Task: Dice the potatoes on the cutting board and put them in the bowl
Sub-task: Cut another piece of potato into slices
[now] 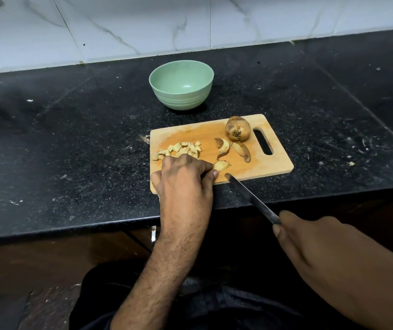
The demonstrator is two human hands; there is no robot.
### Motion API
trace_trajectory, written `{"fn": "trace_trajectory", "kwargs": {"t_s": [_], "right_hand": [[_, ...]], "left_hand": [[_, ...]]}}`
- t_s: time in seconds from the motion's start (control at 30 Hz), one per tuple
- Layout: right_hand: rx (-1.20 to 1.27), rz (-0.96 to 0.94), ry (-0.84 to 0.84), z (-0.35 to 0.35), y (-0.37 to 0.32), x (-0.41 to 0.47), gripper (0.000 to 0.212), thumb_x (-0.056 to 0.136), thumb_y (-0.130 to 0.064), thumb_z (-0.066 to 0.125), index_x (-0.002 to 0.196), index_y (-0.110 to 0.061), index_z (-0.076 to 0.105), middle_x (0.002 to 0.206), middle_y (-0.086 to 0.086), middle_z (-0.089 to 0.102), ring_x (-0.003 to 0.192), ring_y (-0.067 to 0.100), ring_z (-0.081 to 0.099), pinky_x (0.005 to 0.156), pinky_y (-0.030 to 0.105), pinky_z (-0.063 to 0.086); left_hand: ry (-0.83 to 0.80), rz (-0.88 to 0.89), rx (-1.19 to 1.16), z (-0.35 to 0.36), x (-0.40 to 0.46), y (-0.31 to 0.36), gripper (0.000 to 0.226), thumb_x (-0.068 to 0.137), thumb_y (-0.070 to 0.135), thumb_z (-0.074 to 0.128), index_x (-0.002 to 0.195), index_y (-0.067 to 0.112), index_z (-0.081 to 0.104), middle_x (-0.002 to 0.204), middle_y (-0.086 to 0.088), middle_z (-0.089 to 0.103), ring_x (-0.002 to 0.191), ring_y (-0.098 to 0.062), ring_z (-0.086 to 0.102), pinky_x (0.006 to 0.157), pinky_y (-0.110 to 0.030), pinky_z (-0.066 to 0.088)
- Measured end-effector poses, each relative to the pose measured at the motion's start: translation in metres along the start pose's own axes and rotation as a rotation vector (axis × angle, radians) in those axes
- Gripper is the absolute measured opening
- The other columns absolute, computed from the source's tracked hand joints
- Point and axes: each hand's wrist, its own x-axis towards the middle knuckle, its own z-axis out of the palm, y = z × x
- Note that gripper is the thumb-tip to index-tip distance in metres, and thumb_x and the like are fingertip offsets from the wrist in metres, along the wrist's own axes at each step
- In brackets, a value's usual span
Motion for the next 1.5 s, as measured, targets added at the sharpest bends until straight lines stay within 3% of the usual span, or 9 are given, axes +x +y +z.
{"fn": "trace_trajectory", "kwargs": {"t_s": [0.13, 0.3, 0.43, 0.8, 0.97, 1.07, 1.17, 1.3, 1.5], "right_hand": [[0.038, -0.011, 0.121, -0.003, -0.003, 0.002, 0.033, 0.099, -0.057, 0.015, 0.086, -0.034, 0.035, 0.071, -0.003, 0.056, 0.059, 0.011, 0.056, 0.057, 0.025, 0.047], [0.034, 0.012, 0.219, 0.002, 0.004, 0.013, 0.036, 0.098, -0.056, 0.017, 0.082, -0.03, 0.035, 0.069, -0.001, 0.055, 0.06, 0.011, 0.055, 0.057, 0.026, 0.045], [0.032, 0.021, 0.218, 0.005, 0.004, 0.018, 0.035, 0.101, -0.055, 0.019, 0.083, -0.03, 0.036, 0.071, -0.001, 0.056, 0.062, 0.011, 0.055, 0.06, 0.027, 0.048], [0.083, -0.061, 0.202, 0.008, -0.007, 0.016, 0.034, 0.102, -0.056, 0.02, 0.081, -0.033, 0.033, 0.072, -0.005, 0.055, 0.063, 0.009, 0.057, 0.063, 0.025, 0.05], [0.089, -0.068, 0.217, 0.008, -0.01, 0.019, 0.034, 0.101, -0.056, 0.02, 0.083, -0.031, 0.035, 0.072, -0.005, 0.056, 0.062, 0.01, 0.057, 0.062, 0.027, 0.05], [0.078, -0.039, 0.265, 0.006, -0.005, 0.023, 0.034, 0.101, -0.055, 0.021, 0.082, -0.031, 0.035, 0.067, -0.003, 0.056, 0.056, 0.011, 0.056, 0.052, 0.022, 0.042], [0.065, -0.016, 0.306, 0.008, 0.001, 0.031, 0.032, 0.101, -0.053, 0.022, 0.082, -0.03, 0.035, 0.068, -0.004, 0.055, 0.057, 0.009, 0.055, 0.057, 0.028, 0.049], [0.077, -0.064, 0.258, 0.013, 0.0, 0.033, 0.032, 0.102, -0.054, 0.022, 0.084, -0.031, 0.036, 0.071, -0.004, 0.055, 0.06, 0.01, 0.055, 0.062, 0.03, 0.052], [0.112, -0.084, 0.262, 0.006, -0.007, 0.027, 0.034, 0.101, -0.055, 0.022, 0.081, -0.031, 0.036, 0.068, -0.005, 0.055, 0.057, 0.01, 0.055, 0.056, 0.025, 0.048]], "left_hand": [[0.016, 0.012, 0.009, -0.002, -0.001, -0.002, 0.01, 0.092, 0.037, 0.068, 0.097, 0.032, 0.075, 0.094, 0.015, 0.06, 0.094, -0.009, 0.035, 0.076, -0.031, 0.015], [0.026, 0.015, 0.03, -0.003, -0.003, -0.005, 0.017, 0.096, 0.038, 0.062, 0.107, 0.033, 0.073, 0.096, 0.013, 0.061, 0.095, -0.011, 0.038, 0.076, -0.031, 0.015], [-0.012, 0.014, 0.05, -0.002, -0.001, -0.002, 0.029, 0.091, 0.055, 0.061, 0.108, 0.033, 0.071, 0.099, 0.013, 0.058, 0.097, -0.01, 0.036, 0.078, -0.031, 0.015], [-0.003, 0.025, 0.053, -0.004, 0.008, -0.013, 0.014, 0.095, 0.034, 0.063, 0.106, 0.036, 0.072, 0.1, 0.011, 0.05, 0.098, -0.012, 0.036, 0.077, -0.032, 0.016], [0.034, 0.05, -0.004, -0.007, 0.01, -0.02, 0.019, 0.096, 0.031, 0.063, 0.112, 0.034, 0.073, 0.103, 0.014, 0.059, 0.099, -0.012, 0.04, 0.079, -0.036, 0.024], [0.053, 0.079, -0.036, -0.007, 0.01, -0.019, 0.019, 0.095, 0.038, 0.064, 0.111, 0.035, 0.073, 0.106, 0.019, 0.062, 0.101, -0.011, 0.042, 0.078, -0.034, 0.021], [-0.018, 0.089, -0.035, -0.005, 0.011, -0.018, 0.027, 0.085, 0.054, 0.069, 0.106, 0.038, 0.073, 0.109, 0.02, 0.055, 0.106, -0.007, 0.037, 0.08, -0.031, 0.017], [-0.012, 0.086, -0.013, 0.0, 0.012, -0.021, 0.013, 0.088, 0.044, 0.07, 0.097, 0.036, 0.075, 0.1, 0.017, 0.052, 0.101, -0.009, 0.038, 0.079, -0.033, 0.02], [0.055, 0.121, -0.039, 0.001, 0.016, -0.025, 0.011, 0.094, 0.033, 0.065, 0.101, 0.034, 0.074, 0.096, 0.017, 0.059, 0.095, -0.01, 0.043, 0.075, -0.032, 0.018]]}}
